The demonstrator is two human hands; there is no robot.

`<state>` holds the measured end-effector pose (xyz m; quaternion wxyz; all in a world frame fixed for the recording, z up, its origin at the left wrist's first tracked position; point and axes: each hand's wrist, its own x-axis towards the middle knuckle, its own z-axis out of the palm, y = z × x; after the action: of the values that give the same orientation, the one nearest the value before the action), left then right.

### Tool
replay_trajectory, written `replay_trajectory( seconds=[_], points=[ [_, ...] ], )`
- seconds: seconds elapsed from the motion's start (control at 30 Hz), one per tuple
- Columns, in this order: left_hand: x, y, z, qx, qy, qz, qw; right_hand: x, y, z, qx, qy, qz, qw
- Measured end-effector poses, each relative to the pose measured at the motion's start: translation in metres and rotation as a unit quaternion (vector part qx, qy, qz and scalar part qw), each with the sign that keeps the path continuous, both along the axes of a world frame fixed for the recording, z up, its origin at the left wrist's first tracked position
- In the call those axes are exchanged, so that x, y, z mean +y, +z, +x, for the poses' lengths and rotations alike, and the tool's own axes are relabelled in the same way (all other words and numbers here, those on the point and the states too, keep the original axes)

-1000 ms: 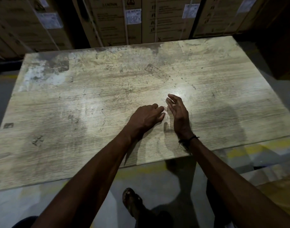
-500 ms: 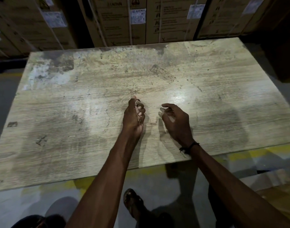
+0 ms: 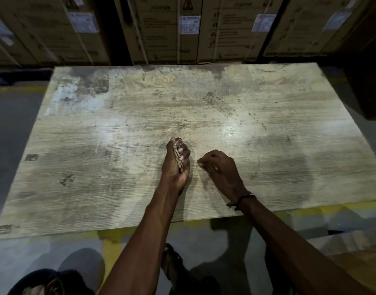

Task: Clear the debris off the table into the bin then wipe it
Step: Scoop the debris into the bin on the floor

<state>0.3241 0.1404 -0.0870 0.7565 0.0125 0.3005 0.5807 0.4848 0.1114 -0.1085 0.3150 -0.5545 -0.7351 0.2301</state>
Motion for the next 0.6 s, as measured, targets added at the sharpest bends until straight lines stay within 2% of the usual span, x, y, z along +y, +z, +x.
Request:
replay_trajectory(
  seconds=[0.13, 0.23, 0.33, 0.47, 0.6],
  points=[
    [-0.003, 0.002, -0.001, -0.013, 0.000, -0.017, 1.000, 0.007, 0.024, -0.009, 0.054, -0.035, -0.055, 0.996],
    [-0.006, 0.013, -0.005, -0.003, 0.004, -0.026, 1.000, 0.008, 0.063, -0.020, 0.108, -0.052, -0.011, 0.993],
    [-0.007, 0.025, -0.008, 0.034, 0.006, -0.052, 0.998, 0.002, 0.104, -0.037, 0.124, 0.007, 0.022, 0.992],
    [-0.018, 0.061, -0.010, 0.052, 0.017, -0.080, 0.995, -0.004, 0.139, -0.056, 0.113, 0.089, -0.025, 0.989],
    [-0.037, 0.101, -0.021, 0.115, 0.026, -0.107, 0.987, -0.020, 0.187, -0.066, 0.123, 0.077, -0.024, 0.989]
  ],
)
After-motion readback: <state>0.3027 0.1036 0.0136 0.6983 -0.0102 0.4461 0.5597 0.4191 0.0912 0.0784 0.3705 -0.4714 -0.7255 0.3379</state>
